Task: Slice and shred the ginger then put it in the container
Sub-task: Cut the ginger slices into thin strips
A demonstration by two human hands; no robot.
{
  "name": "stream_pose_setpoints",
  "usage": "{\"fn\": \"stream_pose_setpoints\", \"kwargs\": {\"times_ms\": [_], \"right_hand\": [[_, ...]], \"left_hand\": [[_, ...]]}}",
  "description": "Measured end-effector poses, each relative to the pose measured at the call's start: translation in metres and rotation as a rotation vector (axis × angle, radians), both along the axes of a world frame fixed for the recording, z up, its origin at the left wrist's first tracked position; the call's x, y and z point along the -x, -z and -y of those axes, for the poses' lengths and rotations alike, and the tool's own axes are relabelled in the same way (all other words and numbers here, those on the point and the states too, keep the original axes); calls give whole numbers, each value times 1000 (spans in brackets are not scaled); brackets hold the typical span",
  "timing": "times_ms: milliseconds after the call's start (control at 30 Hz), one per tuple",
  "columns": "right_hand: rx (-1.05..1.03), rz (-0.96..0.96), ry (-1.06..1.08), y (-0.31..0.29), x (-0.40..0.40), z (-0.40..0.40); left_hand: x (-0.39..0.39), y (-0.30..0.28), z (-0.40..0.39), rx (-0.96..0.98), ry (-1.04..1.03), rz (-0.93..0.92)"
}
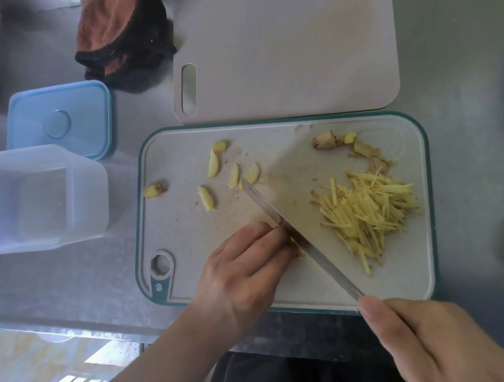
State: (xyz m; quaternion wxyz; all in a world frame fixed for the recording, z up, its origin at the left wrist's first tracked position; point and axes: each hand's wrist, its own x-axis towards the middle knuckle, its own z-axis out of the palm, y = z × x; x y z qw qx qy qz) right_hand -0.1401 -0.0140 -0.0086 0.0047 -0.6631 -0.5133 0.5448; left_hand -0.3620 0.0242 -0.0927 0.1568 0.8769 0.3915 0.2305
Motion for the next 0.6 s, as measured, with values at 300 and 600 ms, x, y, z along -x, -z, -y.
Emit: {"fn": "stream_pose_setpoints", "kwargs": {"times_ms": [300, 600], "right_hand": [[-24, 68, -60, 8, 2, 3], [-82, 58, -51, 9, 2, -6]], "left_hand": [[-1, 0, -1, -12, 14, 7], [-1, -2, 0, -29, -6, -1]]}}
